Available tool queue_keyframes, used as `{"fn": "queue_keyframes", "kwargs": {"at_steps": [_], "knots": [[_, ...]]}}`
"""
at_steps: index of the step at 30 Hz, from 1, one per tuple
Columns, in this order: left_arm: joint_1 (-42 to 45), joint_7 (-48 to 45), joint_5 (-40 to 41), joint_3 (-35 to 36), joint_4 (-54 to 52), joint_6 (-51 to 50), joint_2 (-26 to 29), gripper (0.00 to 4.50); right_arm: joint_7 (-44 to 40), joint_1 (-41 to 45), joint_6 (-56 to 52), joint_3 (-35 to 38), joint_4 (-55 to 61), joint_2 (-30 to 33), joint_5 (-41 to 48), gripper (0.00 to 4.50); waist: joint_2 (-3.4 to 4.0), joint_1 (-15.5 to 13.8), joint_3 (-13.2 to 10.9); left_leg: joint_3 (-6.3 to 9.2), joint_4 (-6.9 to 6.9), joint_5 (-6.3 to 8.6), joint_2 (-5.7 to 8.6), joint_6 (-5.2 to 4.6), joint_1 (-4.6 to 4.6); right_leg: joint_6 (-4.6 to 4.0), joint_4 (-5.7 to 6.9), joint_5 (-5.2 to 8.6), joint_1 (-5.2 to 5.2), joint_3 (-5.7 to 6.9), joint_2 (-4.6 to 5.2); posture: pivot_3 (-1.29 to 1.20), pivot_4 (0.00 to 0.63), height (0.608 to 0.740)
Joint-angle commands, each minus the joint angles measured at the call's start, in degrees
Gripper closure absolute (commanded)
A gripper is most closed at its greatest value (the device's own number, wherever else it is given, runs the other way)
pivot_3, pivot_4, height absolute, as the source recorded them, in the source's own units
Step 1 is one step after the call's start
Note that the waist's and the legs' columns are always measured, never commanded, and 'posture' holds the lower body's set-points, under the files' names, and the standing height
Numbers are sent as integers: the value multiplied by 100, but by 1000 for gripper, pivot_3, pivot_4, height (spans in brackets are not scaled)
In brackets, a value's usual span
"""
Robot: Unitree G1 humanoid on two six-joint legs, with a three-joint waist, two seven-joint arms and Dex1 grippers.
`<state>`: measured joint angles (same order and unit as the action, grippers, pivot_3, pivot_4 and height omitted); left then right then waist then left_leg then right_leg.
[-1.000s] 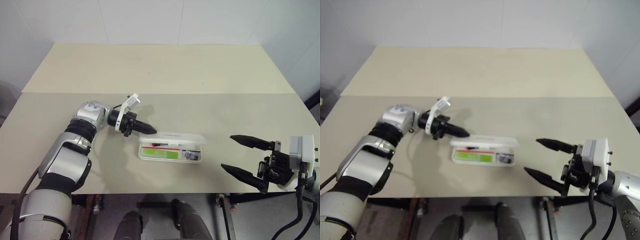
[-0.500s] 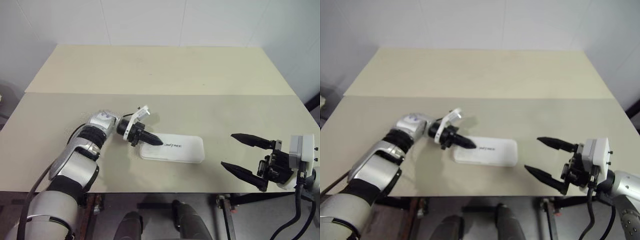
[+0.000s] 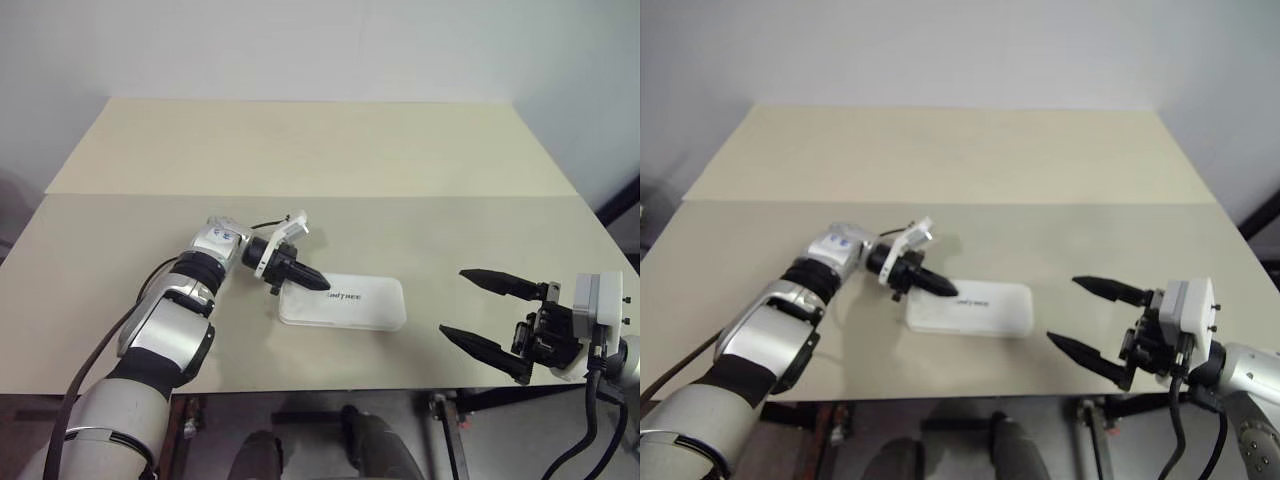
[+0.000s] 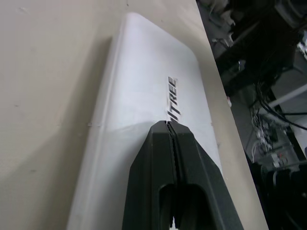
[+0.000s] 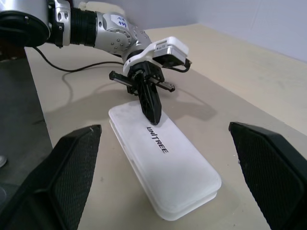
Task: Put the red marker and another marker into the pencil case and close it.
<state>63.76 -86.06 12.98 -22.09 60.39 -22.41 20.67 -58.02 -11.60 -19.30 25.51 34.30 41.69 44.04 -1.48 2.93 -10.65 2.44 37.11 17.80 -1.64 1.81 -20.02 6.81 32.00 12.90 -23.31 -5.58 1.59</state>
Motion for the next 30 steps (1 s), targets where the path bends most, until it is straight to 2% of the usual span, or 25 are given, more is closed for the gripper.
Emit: {"fn": "queue_keyframes", "kwargs": {"at_steps": [1, 4, 7, 13, 17, 21, 30], "knots": [[-186, -305, 20, 387, -332, 7, 124, 4470, 18, 75, 117, -8, 31, -11, 37, 0, -7, -24, -4, -7, 12, 16, 6, 12, -4, 33, 79, 28, -39, -10, -3, 0, 150, 740], [-375, -145, 177, 779, -844, 11, 230, 4470, -26, 205, 134, -76, -99, 33, 21, 0, -11, -62, -6, -11, 46, 43, 14, 22, -24, 27, 206, 86, -108, -20, -4, 0, 150, 740], [-649, 160, 331, 1181, -1524, -101, 320, 4470, -88, 331, 130, -141, -216, 64, 0, 0, -14, -88, -9, -11, 53, 51, 18, 7, -30, 23, 238, 91, -160, -27, -7, 0, 150, 740], [-1483, 938, 821, 2158, -3356, -79, 490, 4470, -277, 760, 141, -351, -634, 171, -68, 0, -14, -134, -13, -11, 86, 53, 18, 5, -25, 21, 255, 92, -151, -28, -6, 0, 150, 740], [-2429, 1330, 1275, 2868, -5008, 292, 623, 4470, -455, 1043, 147, -478, -917, 240, -130, 0, -14, -106, -16, -14, 92, 52, 15, 5, -16, 16, 246, 94, -133, -29, -7, 0, 150, 740], [-3450, 1478, 1458, 3160, -6148, 248, 1059, 3633, -717, 1357, 159, -585, -1299, 354, -182, 0, -13, -96, -17, -17, 92, 52, 10, 6, -8, 11, 254, 96, -133, -32, -13, 0, 150, 740], [-4428, 1615, 1576, 3708, -6385, 887, 1600, 566, -1391, 2598, 353, -1167, -2563, 397, -574, 0, -14, -111, -27, -28, 105, 49, 9, 4, -7, -72, 224, 108, -123, -37, -15, 0, 150, 740]]}}
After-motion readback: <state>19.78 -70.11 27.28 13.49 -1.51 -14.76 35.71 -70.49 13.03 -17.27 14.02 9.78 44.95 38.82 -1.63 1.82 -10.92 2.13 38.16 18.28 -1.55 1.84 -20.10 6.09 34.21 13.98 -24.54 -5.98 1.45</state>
